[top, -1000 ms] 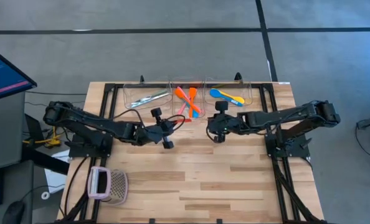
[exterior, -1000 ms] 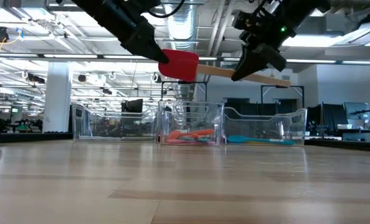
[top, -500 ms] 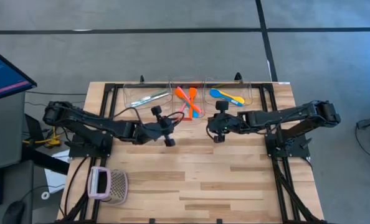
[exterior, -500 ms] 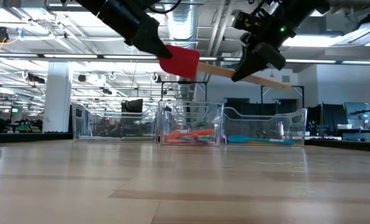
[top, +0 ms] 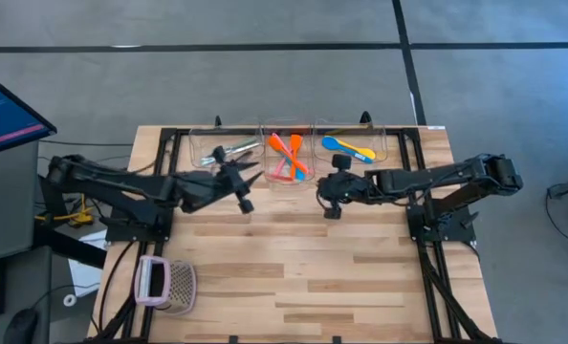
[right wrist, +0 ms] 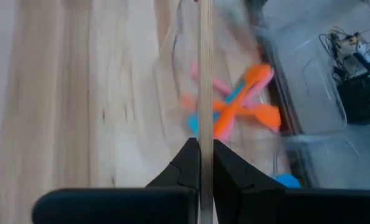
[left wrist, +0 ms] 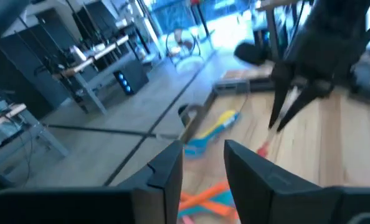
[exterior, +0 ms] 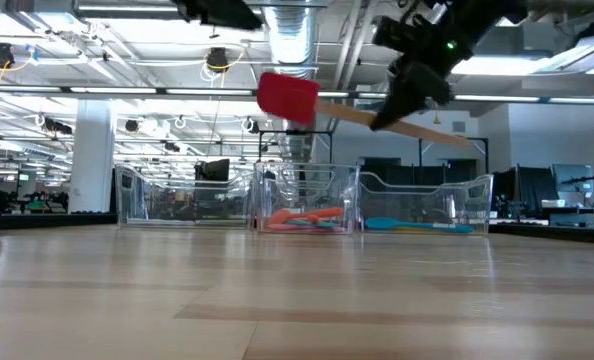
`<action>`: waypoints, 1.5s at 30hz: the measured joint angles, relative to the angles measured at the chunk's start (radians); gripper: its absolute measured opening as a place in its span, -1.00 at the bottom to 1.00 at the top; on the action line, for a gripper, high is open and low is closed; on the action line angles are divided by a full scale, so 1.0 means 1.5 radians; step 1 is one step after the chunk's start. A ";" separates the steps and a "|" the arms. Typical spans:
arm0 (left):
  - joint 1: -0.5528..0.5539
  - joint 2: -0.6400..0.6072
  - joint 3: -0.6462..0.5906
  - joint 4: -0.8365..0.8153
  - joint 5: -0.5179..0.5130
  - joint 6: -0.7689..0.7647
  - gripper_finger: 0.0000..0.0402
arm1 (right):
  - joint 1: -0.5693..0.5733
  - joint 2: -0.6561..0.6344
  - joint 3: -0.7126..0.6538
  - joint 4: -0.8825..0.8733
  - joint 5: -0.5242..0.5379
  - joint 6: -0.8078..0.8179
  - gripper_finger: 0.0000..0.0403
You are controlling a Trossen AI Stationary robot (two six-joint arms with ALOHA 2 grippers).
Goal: Pick & Place Kitchen Items
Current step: Put the red spatula into the middle transparent bin
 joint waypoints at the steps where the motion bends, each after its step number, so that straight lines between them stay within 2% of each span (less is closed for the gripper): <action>1: -0.004 -0.016 0.000 -0.002 0.000 0.000 -0.48 | 0.000 0.000 0.000 0.027 -0.007 0.015 -0.95; 5: -0.029 -0.066 0.000 -0.019 0.000 0.002 -0.57 | -0.007 0.000 0.000 0.178 -0.083 0.033 -0.95; 16: -0.104 -0.151 0.000 -0.127 -0.003 0.000 -0.84 | -0.128 0.075 0.004 0.480 -0.084 0.165 -0.95; 19: -0.116 -0.151 0.000 -0.126 -0.004 0.001 -0.91 | -0.165 0.117 0.039 0.501 -0.084 0.190 -0.95; 24: -0.126 -0.151 0.000 -0.129 -0.005 0.000 -0.98 | -0.218 0.216 0.146 0.458 -0.087 0.233 -0.95; 32: -0.127 -0.151 0.000 -0.162 -0.041 -0.020 -0.98 | -0.278 0.361 0.321 0.259 -0.087 0.306 -0.95; 38: -0.127 -0.151 0.000 -0.178 -0.041 -0.023 -0.98 | -0.289 0.409 0.354 0.215 -0.088 0.338 -0.95; 45: -0.127 -0.151 0.000 -0.195 -0.042 -0.036 -0.98 | -0.271 0.410 0.353 0.154 -0.087 0.355 -0.95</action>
